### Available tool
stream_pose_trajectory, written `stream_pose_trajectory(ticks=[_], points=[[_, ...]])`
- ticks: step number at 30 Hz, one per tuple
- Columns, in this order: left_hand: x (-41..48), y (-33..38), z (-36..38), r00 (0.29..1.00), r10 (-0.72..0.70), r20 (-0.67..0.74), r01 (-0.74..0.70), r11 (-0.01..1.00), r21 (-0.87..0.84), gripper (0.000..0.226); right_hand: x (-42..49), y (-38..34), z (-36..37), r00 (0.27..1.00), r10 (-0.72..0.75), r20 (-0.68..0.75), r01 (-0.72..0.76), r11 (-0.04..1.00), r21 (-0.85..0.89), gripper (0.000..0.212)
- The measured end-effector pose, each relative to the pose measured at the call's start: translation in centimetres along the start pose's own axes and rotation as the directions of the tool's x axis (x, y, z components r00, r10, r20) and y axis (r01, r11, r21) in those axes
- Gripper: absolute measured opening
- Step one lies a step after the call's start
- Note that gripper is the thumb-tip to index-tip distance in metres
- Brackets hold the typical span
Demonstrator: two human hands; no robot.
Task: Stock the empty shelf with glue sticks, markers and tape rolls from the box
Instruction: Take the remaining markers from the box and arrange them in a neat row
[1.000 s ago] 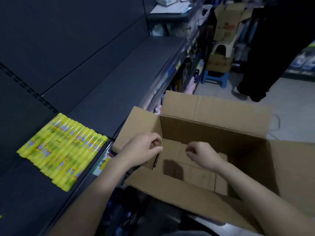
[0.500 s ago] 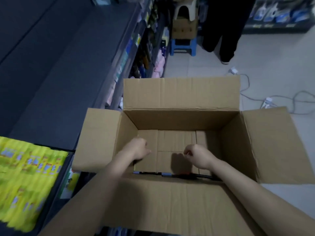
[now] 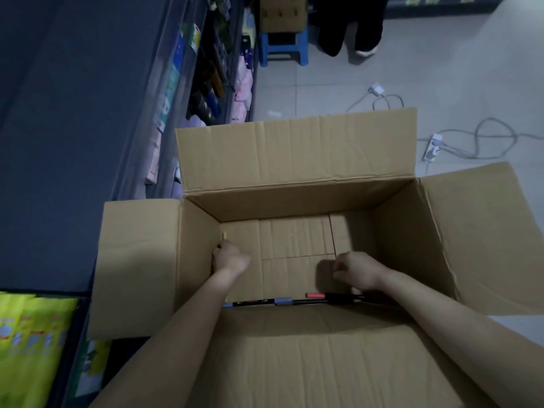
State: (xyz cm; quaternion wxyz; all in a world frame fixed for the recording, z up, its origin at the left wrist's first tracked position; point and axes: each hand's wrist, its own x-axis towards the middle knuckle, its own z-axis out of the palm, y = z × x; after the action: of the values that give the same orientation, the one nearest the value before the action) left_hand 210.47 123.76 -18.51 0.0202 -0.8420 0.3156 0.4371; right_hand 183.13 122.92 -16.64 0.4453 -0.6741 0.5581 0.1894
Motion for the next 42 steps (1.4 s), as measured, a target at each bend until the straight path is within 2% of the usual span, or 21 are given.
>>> stream_pose_trajectory(ticks=[2,5,7,9,11,13,16,18,23,26,28,31,33,36,39,42], points=[[0.3,-0.3,0.3,1.0,0.016,-0.006,-0.016,0.999,0.028,0.047,0.2,-0.1,-0.1,1.0,-0.004,-0.018,0.004,1.0,0.003,0.02],[0.5,-1.3,0.4,0.985,0.146,0.089,-0.158,0.976,0.151,0.004,0.6,0.1,-0.1,0.999,-0.003,-0.04,0.003,1.0,0.013,0.019],[0.6,-1.7,0.5,0.959,0.212,0.187,-0.248,0.948,0.201,0.016,0.8,0.2,0.0,1.0,0.001,-0.031,0.0,1.0,0.016,0.018],[0.5,-1.8,0.7,0.914,0.245,0.322,-0.311,0.935,0.173,0.016,0.9,0.2,0.0,1.0,0.005,-0.022,-0.005,1.0,0.013,0.019],[0.3,-1.5,1.0,0.85,0.241,0.468,-0.354,0.92,0.169,0.005,1.1,0.1,0.0,1.0,0.006,-0.024,-0.006,1.0,0.001,0.02],[-0.2,-1.3,1.3,0.784,0.211,0.584,-0.395,0.896,0.206,0.017,1.3,0.1,0.2,1.0,0.004,-0.017,-0.004,1.0,-0.002,0.019],[-0.6,-1.1,2.0,0.716,0.169,0.678,-0.467,0.837,0.284,0.032,1.4,0.0,0.4,1.0,0.004,0.011,-0.004,1.0,-0.008,0.021],[-0.5,-1.0,2.6,0.691,0.148,0.707,-0.521,0.781,0.345,0.022,1.6,0.0,0.5,1.0,0.005,0.019,-0.004,1.0,-0.009,0.019],[-0.9,-0.1,4.1,0.69,0.096,0.717,-0.612,0.606,0.508,0.023,1.9,0.2,0.5,1.0,0.002,0.017,-0.002,1.0,-0.012,0.017],[-0.9,0.0,3.8,0.689,0.113,0.716,-0.628,0.585,0.513,0.032,1.8,0.3,0.6,1.0,-0.008,0.024,0.009,0.999,-0.035,0.02],[-1.1,-0.1,3.0,0.68,0.144,0.719,-0.624,0.629,0.464,0.03,1.7,0.3,0.6,0.999,-0.008,0.048,0.011,0.999,-0.048,0.022],[-1.5,-0.7,2.0,0.678,0.14,0.722,-0.521,0.785,0.337,0.017,1.6,-0.2,0.6,0.993,-0.037,0.111,0.046,0.996,-0.082,0.023],[-1.9,-1.0,1.3,0.697,0.126,0.706,-0.465,0.829,0.312,0.019,1.6,-0.7,0.7,0.982,-0.062,0.181,0.079,0.993,-0.087,0.026],[-2.6,-1.0,0.4,0.758,0.167,0.631,-0.411,0.873,0.263,0.026,1.6,-1.3,1.0,0.952,-0.056,0.302,0.085,0.993,-0.084,0.033],[-3.0,-1.2,-0.5,0.85,0.224,0.477,-0.335,0.929,0.159,0.028,1.6,-1.7,1.4,0.916,-0.029,0.401,0.08,0.991,-0.111,0.037],[-3.4,-1.5,-1.2,0.872,0.28,0.402,-0.334,0.94,0.07,0.025,1.7,-2.2,1.9,0.874,0.0,0.486,0.113,0.972,-0.204,0.036]])
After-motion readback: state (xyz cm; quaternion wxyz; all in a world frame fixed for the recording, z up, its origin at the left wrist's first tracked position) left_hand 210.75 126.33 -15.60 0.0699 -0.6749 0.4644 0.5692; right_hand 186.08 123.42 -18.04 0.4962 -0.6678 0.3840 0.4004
